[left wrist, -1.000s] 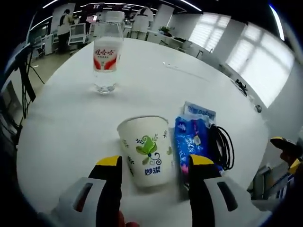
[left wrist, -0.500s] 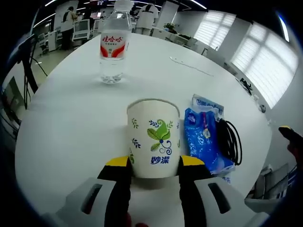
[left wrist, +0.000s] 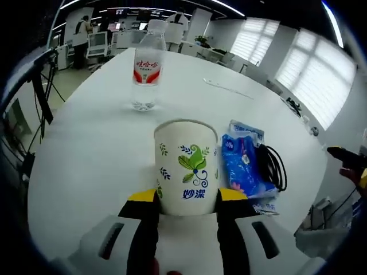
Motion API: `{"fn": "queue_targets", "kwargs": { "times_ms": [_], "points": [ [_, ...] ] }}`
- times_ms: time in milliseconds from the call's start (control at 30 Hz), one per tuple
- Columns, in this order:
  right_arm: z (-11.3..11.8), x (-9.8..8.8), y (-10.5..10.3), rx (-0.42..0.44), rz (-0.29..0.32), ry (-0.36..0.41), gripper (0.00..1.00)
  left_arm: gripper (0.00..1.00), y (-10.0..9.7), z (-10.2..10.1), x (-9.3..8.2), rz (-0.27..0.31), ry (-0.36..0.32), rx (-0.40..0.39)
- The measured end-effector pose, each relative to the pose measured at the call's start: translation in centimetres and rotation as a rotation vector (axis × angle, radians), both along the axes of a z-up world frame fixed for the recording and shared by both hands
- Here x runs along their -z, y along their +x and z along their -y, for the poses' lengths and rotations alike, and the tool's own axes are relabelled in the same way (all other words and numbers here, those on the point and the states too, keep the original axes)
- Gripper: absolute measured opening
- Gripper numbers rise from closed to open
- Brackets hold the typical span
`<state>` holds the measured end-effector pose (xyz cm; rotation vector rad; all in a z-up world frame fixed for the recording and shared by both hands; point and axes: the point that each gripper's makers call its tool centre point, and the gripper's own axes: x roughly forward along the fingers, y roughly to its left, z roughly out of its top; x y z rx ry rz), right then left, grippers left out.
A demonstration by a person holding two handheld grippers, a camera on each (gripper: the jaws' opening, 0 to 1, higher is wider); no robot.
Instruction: Arrange the tabletop items into an orderly group along one side of the table until the central work area is clear of visible clutter.
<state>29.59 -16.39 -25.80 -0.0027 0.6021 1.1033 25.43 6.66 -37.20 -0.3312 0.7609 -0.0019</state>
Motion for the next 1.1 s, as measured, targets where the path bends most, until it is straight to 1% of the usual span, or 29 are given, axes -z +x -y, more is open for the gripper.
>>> {"fn": "queue_targets", "kwargs": {
  "times_ms": [33,67,100,133,167,200,300,333,433,500,533,567,600,733,800,867,900,933,967,1000,1033,1067,1100],
  "points": [
    [-0.1,0.0,0.0,-0.004,0.001,0.0,0.92,0.38,-0.3,-0.3,-0.2,0.012,-0.005,0.003],
    [-0.2,0.0,0.0,-0.007,0.002,0.0,0.92,0.38,-0.3,-1.0,0.3,0.021,-0.008,0.004],
    [-0.3,-0.2,0.0,-0.014,0.004,0.005,0.92,0.38,-0.5,-1.3,0.2,0.032,-0.013,0.002],
    [-0.4,-0.3,0.0,-0.017,0.004,0.007,0.93,0.38,-0.7,-1.2,-0.8,0.043,-0.019,0.003],
    [-0.6,-0.4,0.1,-0.02,0.005,0.008,0.93,0.38,-1.0,-1.2,-1.1,0.048,-0.022,0.007],
    [-0.7,-0.4,0.1,-0.024,0.008,0.003,0.93,0.38,-2.0,-0.8,-1.8,0.056,-0.023,0.012],
    [-0.8,-0.3,0.2,-0.032,0.008,-0.002,0.92,0.38,-3.1,-0.6,-2.9,0.081,-0.001,0.05],
    [-0.9,-0.3,0.3,-0.034,0.008,-0.003,0.92,0.38,-3.5,-1.1,-2.8,0.081,0.02,0.066],
    [-1.0,-0.2,0.1,-0.039,0.006,-0.005,0.92,0.38,-4.1,-1.0,-3.4,0.088,0.028,0.081],
    [-1.0,-0.2,0.0,-0.039,0.001,-0.002,0.92,0.38,-4.5,-0.9,-3.6,0.09,0.031,0.088],
    [-1.0,-0.1,0.0,-0.039,-0.001,-0.001,0.92,0.38,-4.7,-0.4,-3.7,0.09,0.033,0.093],
    [-1.0,0.0,0.0,-0.04,-0.003,0.0,0.91,0.38,-4.9,-0.3,-3.7,0.09,0.035,0.097],
    [-1.0,0.1,-0.1,-0.043,-0.004,-0.002,0.91,0.38,-4.6,-0.8,-3.6,0.089,0.037,0.1],
    [-0.9,0.4,-0.2,-0.055,-0.006,-0.017,0.9,0.38,-4.8,-0.7,-3.6,0.088,0.054,0.121],
    [-0.9,0.3,-0.2,-0.065,-0.008,-0.018,0.88,0.38,-5.1,-0.6,-4.1,0.09,0.07,0.136],
    [-1.0,0.2,-0.2,-0.071,-0.008,-0.02,0.87,0.38,-5.3,-0.5,-4.5,0.096,0.12,0.186],
    [-1.0,0.2,-0.3,-0.075,-0.007,-0.022,0.87,0.38,-5.4,-0.7,-4.5,0.099,0.153,0.223],
    [-1.2,0.1,-0.3,-0.082,-0.007,-0.022,0.87,0.38,-5.4,-0.7,-4.6,0.103,0.171,0.248],
    [-1.3,0.1,-0.2,-0.086,-0.007,-0.022,0.87,0.38,-5.5,-0.1,-5.4,0.114,0.189,0.275],
    [-1.6,0.1,-0.2,-0.096,-0.008,-0.02,0.86,0.38,-5.6,0.2,-5.6,0.118,0.193,0.285],
    [-1.9,0.2,-0.2,-0.105,-0.008,-0.019,0.86,0.38,-5.6,0.8,-6.1,0.131,0.208,0.322],
    [-2.1,0.1,-0.3,-0.113,-0.007,-0.02,0.86,0.38,-5.6,0.7,-6.1,0.136,0.224,0.343],
    [-2.6,0.0,-0.7,-0.13,-0.004,-0.02,0.85,0.38,-5.6,1.1,-6.3,0.14,0.246,0.374]
  ]
}}
